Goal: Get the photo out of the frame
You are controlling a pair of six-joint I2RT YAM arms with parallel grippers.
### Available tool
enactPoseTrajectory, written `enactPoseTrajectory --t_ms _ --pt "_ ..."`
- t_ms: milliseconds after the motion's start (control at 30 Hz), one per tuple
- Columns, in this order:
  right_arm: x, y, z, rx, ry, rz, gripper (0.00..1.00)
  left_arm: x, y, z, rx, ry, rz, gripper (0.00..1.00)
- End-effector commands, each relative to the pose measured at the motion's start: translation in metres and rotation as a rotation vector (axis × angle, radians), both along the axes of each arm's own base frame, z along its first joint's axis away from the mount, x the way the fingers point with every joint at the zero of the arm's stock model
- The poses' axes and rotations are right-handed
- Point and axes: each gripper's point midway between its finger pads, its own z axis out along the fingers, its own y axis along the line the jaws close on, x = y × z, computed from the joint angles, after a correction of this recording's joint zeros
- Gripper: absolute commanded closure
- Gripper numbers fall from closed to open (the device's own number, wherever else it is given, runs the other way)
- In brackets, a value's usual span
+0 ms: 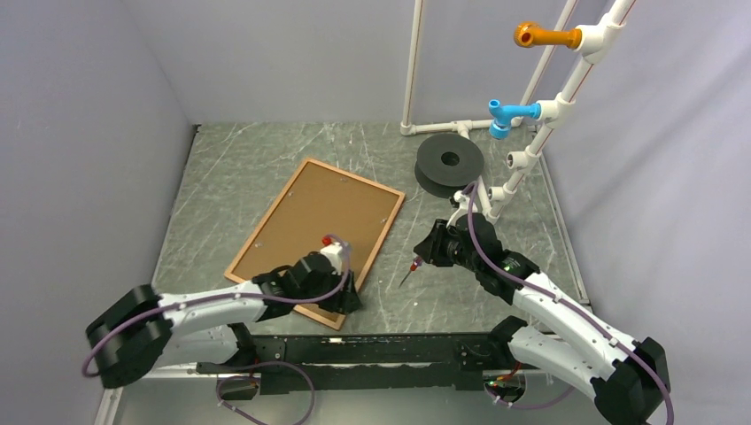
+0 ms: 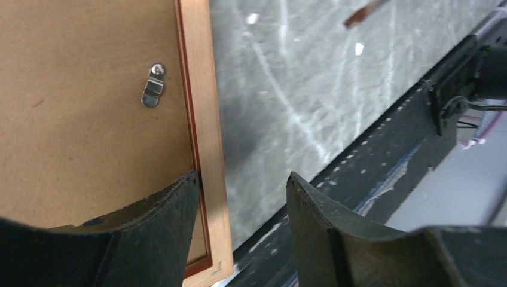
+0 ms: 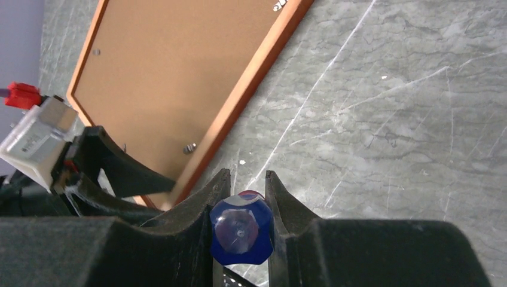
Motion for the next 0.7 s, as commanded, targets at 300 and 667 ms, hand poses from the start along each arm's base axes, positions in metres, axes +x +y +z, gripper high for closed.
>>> enactPoseTrajectory --t_ms 300,667 --pt "0.056 -0.012 0.051 -0.122 -0.151 -0.139 1.00 -0.011 -0.070 0.026 -0.147 0.038 -0.086 0.35" --pt "0.130 0.024 0.065 -0.213 -0.181 -0.138 1.00 -0.005 -0.042 0.032 -0.076 -0.051 -0.055 0.29"
